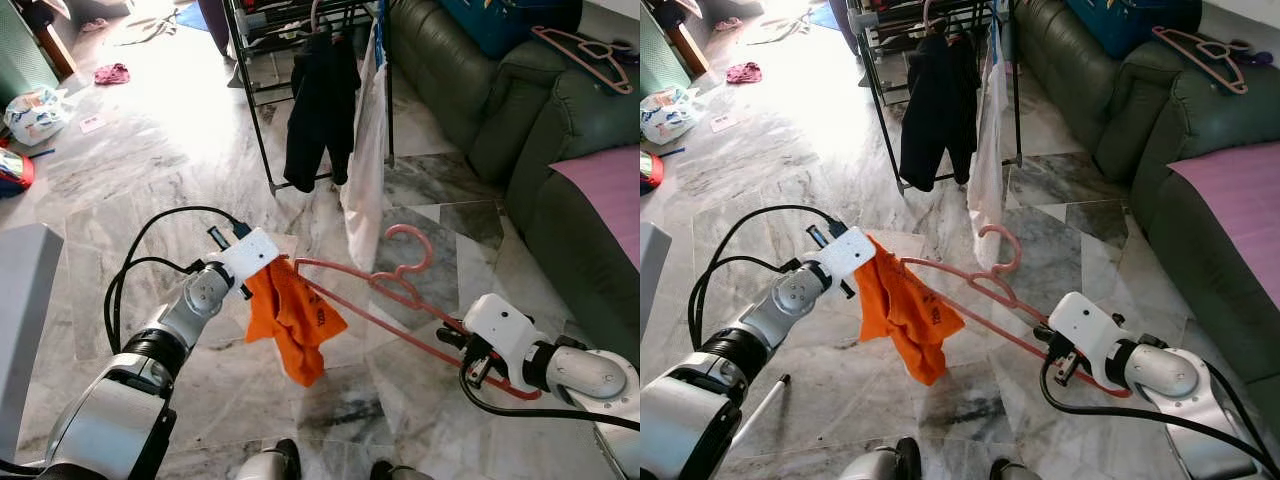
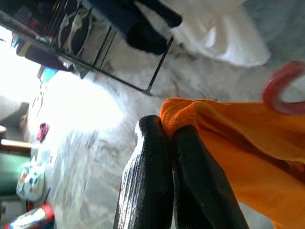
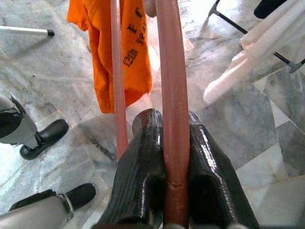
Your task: Hang hanger
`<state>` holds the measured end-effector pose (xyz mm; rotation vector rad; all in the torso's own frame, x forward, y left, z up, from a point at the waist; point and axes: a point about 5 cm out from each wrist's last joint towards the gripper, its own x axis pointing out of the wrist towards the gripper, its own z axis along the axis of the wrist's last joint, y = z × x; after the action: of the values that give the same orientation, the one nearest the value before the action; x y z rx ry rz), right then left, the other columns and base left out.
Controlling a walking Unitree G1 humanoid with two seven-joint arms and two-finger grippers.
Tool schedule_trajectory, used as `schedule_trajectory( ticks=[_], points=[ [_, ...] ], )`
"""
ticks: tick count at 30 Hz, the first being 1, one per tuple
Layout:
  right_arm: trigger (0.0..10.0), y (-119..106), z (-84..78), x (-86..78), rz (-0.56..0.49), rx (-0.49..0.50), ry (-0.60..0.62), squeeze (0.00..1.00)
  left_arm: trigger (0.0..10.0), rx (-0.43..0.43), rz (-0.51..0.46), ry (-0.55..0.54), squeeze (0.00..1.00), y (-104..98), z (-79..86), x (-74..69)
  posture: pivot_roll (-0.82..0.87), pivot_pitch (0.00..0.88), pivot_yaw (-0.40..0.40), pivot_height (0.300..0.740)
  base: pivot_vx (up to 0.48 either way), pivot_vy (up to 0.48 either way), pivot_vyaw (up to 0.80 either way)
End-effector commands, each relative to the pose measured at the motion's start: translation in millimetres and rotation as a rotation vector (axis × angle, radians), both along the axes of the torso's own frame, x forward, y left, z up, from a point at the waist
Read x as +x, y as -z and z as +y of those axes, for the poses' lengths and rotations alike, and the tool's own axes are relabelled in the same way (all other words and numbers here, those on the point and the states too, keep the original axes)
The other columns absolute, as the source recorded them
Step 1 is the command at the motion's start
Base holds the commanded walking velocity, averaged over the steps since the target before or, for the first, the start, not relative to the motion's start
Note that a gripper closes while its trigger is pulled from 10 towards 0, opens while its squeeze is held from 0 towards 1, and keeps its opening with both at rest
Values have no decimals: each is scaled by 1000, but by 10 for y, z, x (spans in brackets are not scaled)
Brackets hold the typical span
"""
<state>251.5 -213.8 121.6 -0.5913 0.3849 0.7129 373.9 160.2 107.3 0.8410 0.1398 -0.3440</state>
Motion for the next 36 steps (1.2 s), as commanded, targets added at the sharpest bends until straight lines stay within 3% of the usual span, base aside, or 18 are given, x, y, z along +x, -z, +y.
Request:
schedule_trajectory(
  ticks=[1,10,24,29,36],
  points=[
    [10000,-55,21,-15,-12,9,-20,0,10000,2,-3,-45,0,-14,69,15,-44,195,107,740,0,0,0],
    [10000,38,87,31,-15,14,-6,0,10000,-25,16,-34,0,18,18,-1,-36,193,108,740,0,0,0],
    [10000,258,430,107,29,42,-79,0,10000,-83,59,-49,0,112,-72,-40,-30,192,105,740,0,0,0],
    [10000,317,437,110,42,30,-69,0,10000,-92,62,-52,0,122,-86,-44,-33,193,101,740,0,0,0],
    [10000,376,311,174,19,-43,18,0,10000,-96,62,-47,0,109,-60,-44,-30,197,97,740,0,0,0]
  ],
)
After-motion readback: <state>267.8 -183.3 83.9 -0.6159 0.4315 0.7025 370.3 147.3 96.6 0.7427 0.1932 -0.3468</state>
